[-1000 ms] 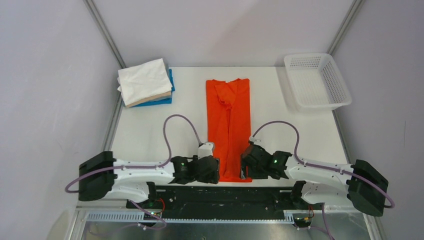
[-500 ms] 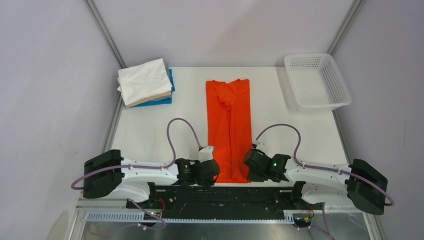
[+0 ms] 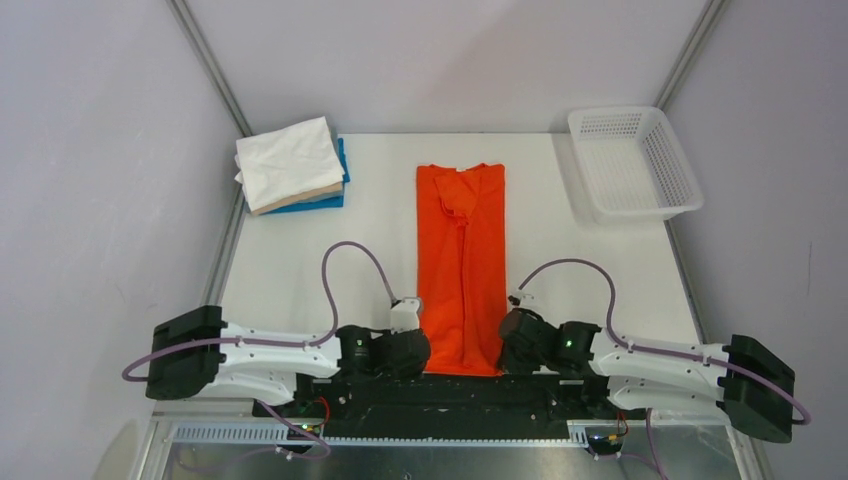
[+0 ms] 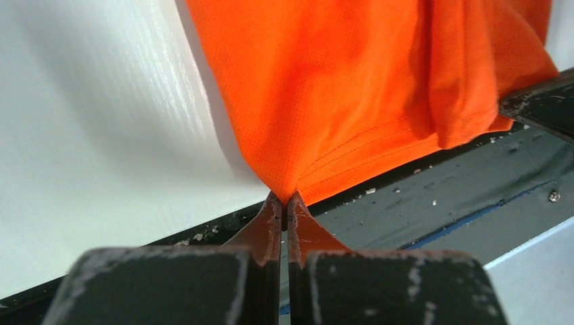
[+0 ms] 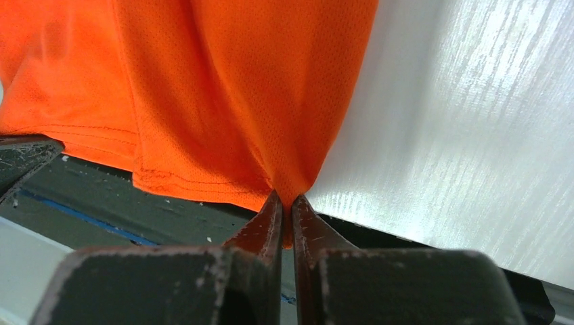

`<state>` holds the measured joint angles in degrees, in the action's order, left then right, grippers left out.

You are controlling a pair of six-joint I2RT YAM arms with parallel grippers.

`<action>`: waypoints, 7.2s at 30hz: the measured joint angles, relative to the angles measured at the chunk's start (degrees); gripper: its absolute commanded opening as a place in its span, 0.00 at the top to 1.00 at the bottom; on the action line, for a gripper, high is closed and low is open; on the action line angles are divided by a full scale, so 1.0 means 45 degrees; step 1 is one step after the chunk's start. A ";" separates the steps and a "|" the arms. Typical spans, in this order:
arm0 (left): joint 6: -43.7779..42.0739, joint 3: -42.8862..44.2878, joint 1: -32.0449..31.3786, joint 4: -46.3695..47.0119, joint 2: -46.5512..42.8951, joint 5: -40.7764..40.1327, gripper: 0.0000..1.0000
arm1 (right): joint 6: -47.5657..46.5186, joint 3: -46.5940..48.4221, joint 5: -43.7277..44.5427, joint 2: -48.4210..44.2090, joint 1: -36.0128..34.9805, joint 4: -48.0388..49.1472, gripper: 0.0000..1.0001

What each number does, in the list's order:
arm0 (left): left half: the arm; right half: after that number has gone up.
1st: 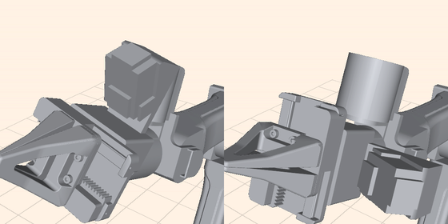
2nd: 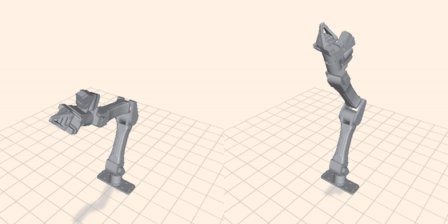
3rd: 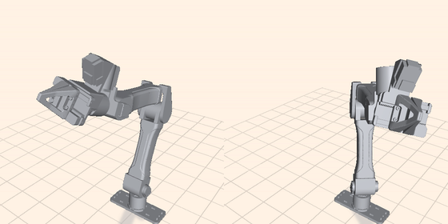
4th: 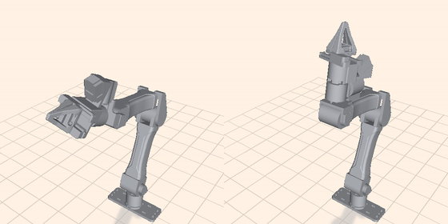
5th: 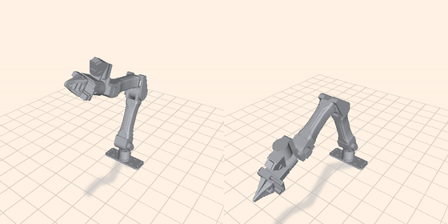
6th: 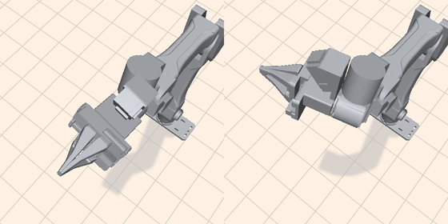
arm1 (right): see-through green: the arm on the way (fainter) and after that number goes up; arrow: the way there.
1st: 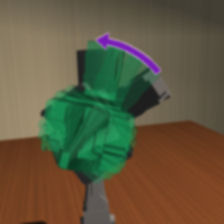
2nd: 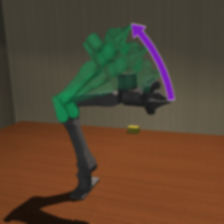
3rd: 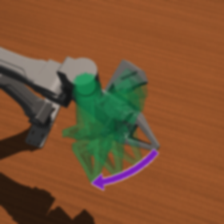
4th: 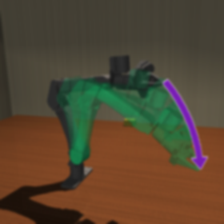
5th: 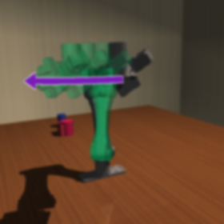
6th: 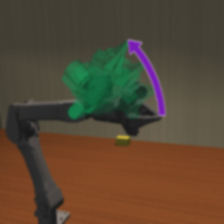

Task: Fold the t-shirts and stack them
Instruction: Grab the bottom of the folded rectangular tshirt with both arms, then fold the folded rectangular tshirt in 1/3 of the way, then grab one side of the 2/3 rectangular tshirt with both arms, then fold the long partially folded tshirt into a neat square, then smooth out wrinkles on the folded tshirt

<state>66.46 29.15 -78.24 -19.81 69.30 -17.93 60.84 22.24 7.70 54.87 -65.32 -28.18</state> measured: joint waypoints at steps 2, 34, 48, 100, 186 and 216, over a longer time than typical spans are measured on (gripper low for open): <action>-0.0117 0.0000 -0.0204 -0.0010 -0.0267 -0.0287 1.00 | -0.0049 -0.0073 -0.0107 -0.0233 -0.0024 0.0034 0.98; -0.6810 0.6737 0.8437 0.1865 0.4226 0.0928 1.00 | -0.5625 0.7631 -0.1656 0.5848 0.8068 0.1676 1.00; -0.7888 0.9598 1.0074 0.2035 0.7898 0.2759 0.99 | -0.6557 0.9675 -0.2977 0.9714 0.9913 0.2841 0.93; -0.4838 0.3439 1.0229 0.5765 0.6271 0.5566 0.98 | -0.3186 0.3415 -0.2900 0.6314 0.8675 0.4847 0.49; -0.5217 0.7062 1.4071 0.3060 0.6465 0.6484 0.92 | -0.3755 1.0452 -0.7766 1.1356 1.0520 0.5620 1.00; -0.6096 0.8247 1.2711 0.3138 0.6839 0.8748 0.00 | -0.3449 1.0851 -0.7208 1.0899 0.9471 0.6212 0.00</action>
<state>39.03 66.26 -21.04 -5.69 100.07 21.43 45.32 71.07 -24.73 103.92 -22.70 -0.23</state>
